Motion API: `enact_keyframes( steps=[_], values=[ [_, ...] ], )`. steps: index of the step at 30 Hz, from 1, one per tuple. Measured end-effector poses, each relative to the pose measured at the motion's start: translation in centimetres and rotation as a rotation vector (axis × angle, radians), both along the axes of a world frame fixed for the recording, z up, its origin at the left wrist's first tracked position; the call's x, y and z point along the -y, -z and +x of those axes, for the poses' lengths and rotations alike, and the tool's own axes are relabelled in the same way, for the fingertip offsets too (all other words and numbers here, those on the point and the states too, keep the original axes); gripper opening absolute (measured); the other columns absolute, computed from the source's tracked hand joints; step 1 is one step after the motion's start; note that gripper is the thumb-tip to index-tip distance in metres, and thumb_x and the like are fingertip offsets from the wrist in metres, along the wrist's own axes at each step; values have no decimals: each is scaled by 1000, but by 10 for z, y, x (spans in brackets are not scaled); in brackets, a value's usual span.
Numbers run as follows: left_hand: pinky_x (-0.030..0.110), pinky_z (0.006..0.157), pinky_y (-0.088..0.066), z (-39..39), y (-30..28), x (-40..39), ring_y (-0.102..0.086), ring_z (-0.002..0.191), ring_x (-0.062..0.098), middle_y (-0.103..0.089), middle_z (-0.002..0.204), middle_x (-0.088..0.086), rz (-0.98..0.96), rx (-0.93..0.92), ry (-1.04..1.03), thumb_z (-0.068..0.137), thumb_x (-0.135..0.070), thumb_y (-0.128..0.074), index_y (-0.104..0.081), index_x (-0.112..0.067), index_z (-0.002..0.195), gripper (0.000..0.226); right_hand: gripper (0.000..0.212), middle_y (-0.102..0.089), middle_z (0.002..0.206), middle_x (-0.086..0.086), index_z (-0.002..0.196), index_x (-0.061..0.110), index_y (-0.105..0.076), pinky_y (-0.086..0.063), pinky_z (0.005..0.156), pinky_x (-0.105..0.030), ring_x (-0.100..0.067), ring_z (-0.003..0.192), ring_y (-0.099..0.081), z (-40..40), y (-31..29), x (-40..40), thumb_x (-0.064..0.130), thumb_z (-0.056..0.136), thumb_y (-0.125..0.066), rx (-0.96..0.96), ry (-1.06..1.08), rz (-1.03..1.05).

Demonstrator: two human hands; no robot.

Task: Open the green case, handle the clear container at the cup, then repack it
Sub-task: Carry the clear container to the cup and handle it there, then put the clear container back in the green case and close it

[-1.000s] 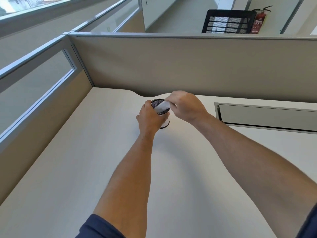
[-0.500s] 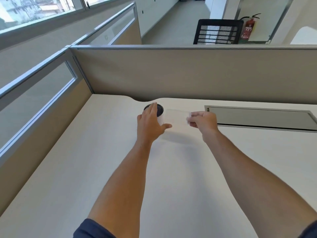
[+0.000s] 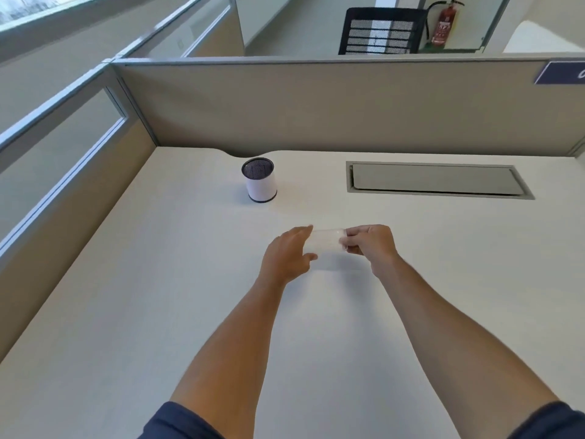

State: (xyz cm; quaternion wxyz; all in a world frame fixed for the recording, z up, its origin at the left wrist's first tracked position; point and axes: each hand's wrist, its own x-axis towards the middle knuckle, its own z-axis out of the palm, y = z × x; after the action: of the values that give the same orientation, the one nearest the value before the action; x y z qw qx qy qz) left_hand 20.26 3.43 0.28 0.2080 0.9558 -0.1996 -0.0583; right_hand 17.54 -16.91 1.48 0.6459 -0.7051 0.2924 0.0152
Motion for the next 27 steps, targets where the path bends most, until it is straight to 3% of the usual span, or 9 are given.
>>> enact_keyframes(
  steps=[4, 7, 12, 17, 19, 21, 22, 25, 27],
  values=[
    [38, 106, -45, -51, 19, 2, -53, 134, 23, -50, 153, -5, 26, -48, 20, 90, -34, -72, -41, -25, 153, 71, 15, -77, 79, -14, 75, 4, -78, -63, 85, -41, -24, 60, -70, -52, 10, 3, -8, 68, -83, -100, -15, -30],
    [35, 105, -44, -82, 29, 3, -52, 134, 20, -51, 152, -7, 12, -80, 7, 89, -35, -72, -43, -27, 152, 70, 21, -78, 85, -23, 65, 10, -74, -64, 81, -45, -32, 66, -73, -87, 16, 4, -10, 68, -83, -172, -35, -101],
    [32, 100, -44, -117, 30, 8, -53, 130, 17, -58, 143, -9, -39, -108, -1, 79, -37, -80, -52, -28, 144, 72, 11, -77, 83, -25, 74, -1, -77, -64, 77, -50, -35, 71, -77, -120, 15, 13, -8, 66, -83, -222, -96, -198],
    [35, 94, -49, -143, 30, 16, -54, 124, 17, -64, 131, -5, -74, -152, 11, 73, -39, -83, -56, -29, 140, 73, 15, -78, 75, -15, 74, 2, -78, -65, 76, -40, -29, 73, -77, -138, 5, 19, 2, 62, -87, -325, -207, -427],
    [33, 92, -49, -151, 31, 18, -55, 121, 16, -65, 128, -5, -86, -165, 8, 72, -39, -83, -56, -30, 139, 73, 13, -73, 54, -7, 61, 5, -71, -60, 56, -22, -16, 55, -74, -145, 2, 19, 2, 63, -84, -382, -227, -482],
    [32, 91, -49, -157, 32, 21, -56, 120, 16, -66, 126, -5, -90, -169, 19, 72, -39, -84, -57, -29, 138, 72, 26, -60, 33, 2, 51, 11, -60, -37, 32, -10, -5, 32, -61, -149, 2, 18, -1, 66, -77, -412, -235, -508],
    [32, 91, -49, -157, 32, 21, -56, 120, 15, -66, 126, -6, -89, -169, 24, 71, -38, -84, -58, -29, 137, 72, 28, -56, 30, 5, 51, 12, -57, -29, 27, -8, -5, 27, -56, -149, 1, 18, -3, 68, -74, -414, -240, -526],
    [33, 92, -50, -166, 30, 26, -56, 120, 15, -67, 127, -8, -95, -171, 46, 70, -36, -85, -58, -29, 136, 72, 29, -51, 25, 6, 49, 12, -53, -26, 27, -7, -5, 21, -49, -160, -1, 20, -6, 67, -67, -429, -271, -629],
    [34, 93, -50, -170, 29, 29, -56, 120, 14, -67, 127, -8, -102, -178, 52, 70, -36, -85, -58, -29, 136, 72, 26, -54, 28, 2, 47, 12, -54, -38, 35, -12, -10, 28, -56, -164, -2, 21, -5, 63, -66, -440, -288, -692]
  ],
)
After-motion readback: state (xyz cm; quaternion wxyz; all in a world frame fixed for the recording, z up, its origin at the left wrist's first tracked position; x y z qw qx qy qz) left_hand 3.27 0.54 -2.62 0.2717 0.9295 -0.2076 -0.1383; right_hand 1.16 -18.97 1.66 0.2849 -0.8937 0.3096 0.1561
